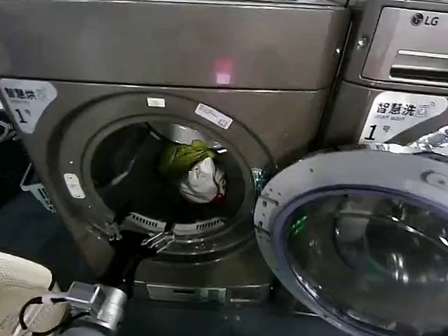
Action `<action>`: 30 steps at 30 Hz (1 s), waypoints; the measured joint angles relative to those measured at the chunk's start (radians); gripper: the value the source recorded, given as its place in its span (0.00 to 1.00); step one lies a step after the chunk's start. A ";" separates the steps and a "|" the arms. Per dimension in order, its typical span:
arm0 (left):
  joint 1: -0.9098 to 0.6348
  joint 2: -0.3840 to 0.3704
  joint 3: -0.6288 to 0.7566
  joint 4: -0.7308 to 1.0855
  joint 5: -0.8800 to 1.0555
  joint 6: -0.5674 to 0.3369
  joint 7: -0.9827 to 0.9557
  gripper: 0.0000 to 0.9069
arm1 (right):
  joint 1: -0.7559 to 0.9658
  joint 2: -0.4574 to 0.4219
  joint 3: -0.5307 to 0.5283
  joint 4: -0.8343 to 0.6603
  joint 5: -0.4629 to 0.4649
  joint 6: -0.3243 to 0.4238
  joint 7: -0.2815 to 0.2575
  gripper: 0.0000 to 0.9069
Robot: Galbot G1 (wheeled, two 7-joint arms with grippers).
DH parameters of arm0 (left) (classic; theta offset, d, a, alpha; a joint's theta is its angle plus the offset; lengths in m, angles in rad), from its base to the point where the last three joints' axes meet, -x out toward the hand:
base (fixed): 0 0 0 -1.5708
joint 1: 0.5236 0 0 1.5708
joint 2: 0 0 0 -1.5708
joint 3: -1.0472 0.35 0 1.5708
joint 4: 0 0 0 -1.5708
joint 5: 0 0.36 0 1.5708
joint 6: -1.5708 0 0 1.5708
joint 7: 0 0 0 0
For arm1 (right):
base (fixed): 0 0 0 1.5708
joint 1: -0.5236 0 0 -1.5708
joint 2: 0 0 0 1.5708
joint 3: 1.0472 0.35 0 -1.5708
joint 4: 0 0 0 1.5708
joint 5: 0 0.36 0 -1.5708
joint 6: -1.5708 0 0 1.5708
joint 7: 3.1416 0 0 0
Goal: Grasp the clothes from the dryer.
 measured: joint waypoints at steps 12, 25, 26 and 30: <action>-0.003 -0.001 0.003 0.002 0.000 0.000 0.000 1.00 | -0.007 -0.004 0.017 0.002 -0.019 0.013 -0.001 1.00; -0.010 -0.009 0.003 0.006 0.000 -0.004 0.004 1.00 | -0.006 0.001 0.023 -0.002 -0.013 0.037 -0.003 1.00; -0.011 -0.010 0.003 0.007 0.000 -0.004 0.004 1.00 | -0.005 0.002 0.023 -0.002 -0.013 0.038 -0.003 1.00; -0.011 -0.009 0.002 0.009 0.001 -0.004 0.004 1.00 | -0.002 0.002 0.022 -0.002 -0.013 0.039 -0.005 1.00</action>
